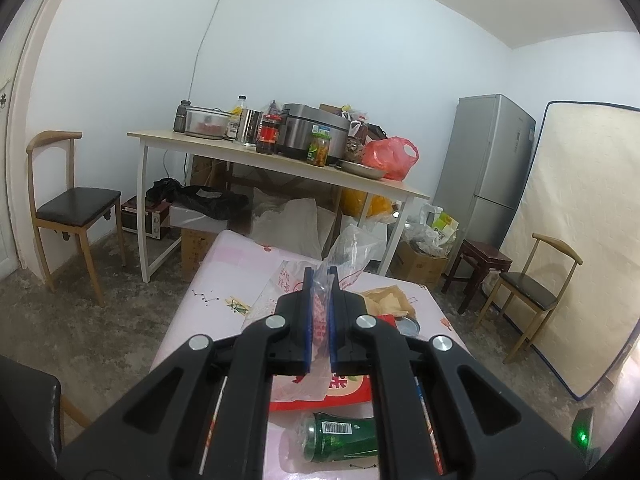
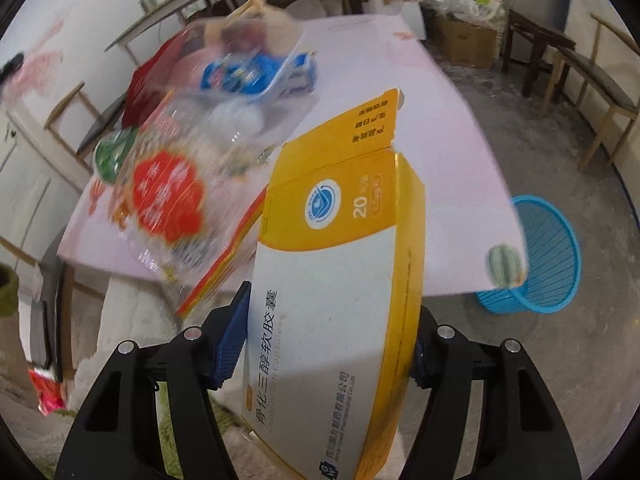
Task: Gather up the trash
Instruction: 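Lift the yellow-white medicine box with the right tool and set it aside while left holds wrapper, then grasp the clear red-printed plastic bag with the right tool while left holds wrapper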
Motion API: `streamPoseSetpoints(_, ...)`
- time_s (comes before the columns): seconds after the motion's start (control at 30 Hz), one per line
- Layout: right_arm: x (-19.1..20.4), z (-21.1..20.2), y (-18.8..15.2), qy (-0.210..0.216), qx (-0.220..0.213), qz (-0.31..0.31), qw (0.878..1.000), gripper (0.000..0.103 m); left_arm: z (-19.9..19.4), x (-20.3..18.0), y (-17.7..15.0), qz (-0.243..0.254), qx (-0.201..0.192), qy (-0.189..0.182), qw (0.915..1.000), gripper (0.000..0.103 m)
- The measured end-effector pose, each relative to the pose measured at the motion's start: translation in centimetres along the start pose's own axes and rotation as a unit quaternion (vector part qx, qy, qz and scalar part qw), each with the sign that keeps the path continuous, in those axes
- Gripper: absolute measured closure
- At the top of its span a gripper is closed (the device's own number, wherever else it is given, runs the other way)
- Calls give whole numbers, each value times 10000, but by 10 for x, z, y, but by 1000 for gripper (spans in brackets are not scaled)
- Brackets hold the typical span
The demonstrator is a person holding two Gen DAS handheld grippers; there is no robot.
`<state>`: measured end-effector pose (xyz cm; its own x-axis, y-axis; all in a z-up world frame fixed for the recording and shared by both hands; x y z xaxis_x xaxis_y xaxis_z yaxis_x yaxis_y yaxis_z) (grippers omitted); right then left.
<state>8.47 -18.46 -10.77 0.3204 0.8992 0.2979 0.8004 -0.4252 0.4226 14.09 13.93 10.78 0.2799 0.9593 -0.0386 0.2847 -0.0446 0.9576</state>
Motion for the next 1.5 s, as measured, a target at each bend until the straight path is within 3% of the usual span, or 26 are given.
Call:
streamPoseSetpoints(0.23,-7,-5,48,32,-335,-30,9994,39,1,-2,-2,16,27,19,10000,98)
streamPoseSetpoints(0.4,-1,7,89,326,-479,-181,9982,28,2,-3,-4,22,41,39,10000,98)
streamPoseSetpoints(0.43,1,12,95,436,-455,-218,9978,22,4,-2,-4,16,48,36,10000,98)
streamPoseSetpoints(0.53,2,27,101,566,-309,-313,9974,20,9,1,-5,1,90,56,9999,98)
streamPoseSetpoints(0.63,-3,33,105,385,-344,-438,9977,19,12,3,-7,8,136,89,9999,98)
streamPoseSetpoints(0.83,-11,-5,121,429,-1020,-378,9931,15,18,6,-9,38,204,129,9997,98)
streamPoseSetpoints(0.9,-6,-21,124,702,-1153,-325,9903,15,19,6,-10,38,216,120,9997,98)
streamPoseSetpoints(0.97,11,-33,123,1257,-1050,-385,9857,14,22,7,-10,37,230,117,9997,98)
streamPoseSetpoints(1.07,45,-23,111,1888,-396,-624,9792,14,24,8,-11,37,241,99,9997,98)
streamPoseSetpoints(1.17,71,1,100,2132,313,-759,9735,14,26,8,-12,32,274,87,9996,98)
streamPoseSetpoints(1.3,93,32,88,1694,816,-1209,9747,14,25,10,-13,32,272,82,9996,98)
streamPoseSetpoints(1.5,109,51,68,1489,1244,-1660,9668,16,26,9,-13,24,281,85,9996,98)
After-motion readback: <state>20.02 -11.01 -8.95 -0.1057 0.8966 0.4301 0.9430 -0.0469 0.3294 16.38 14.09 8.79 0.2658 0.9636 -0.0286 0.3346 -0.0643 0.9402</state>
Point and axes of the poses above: each gripper's, at about its wrist camera, not at the fingertips, and z roughly the way its jaws point, x to its left, y to its top, the point moved 8 cm from there along z, roughly the way its jaws point, and after that the axes turned 12 degrees about z, right-handed, at the moved point
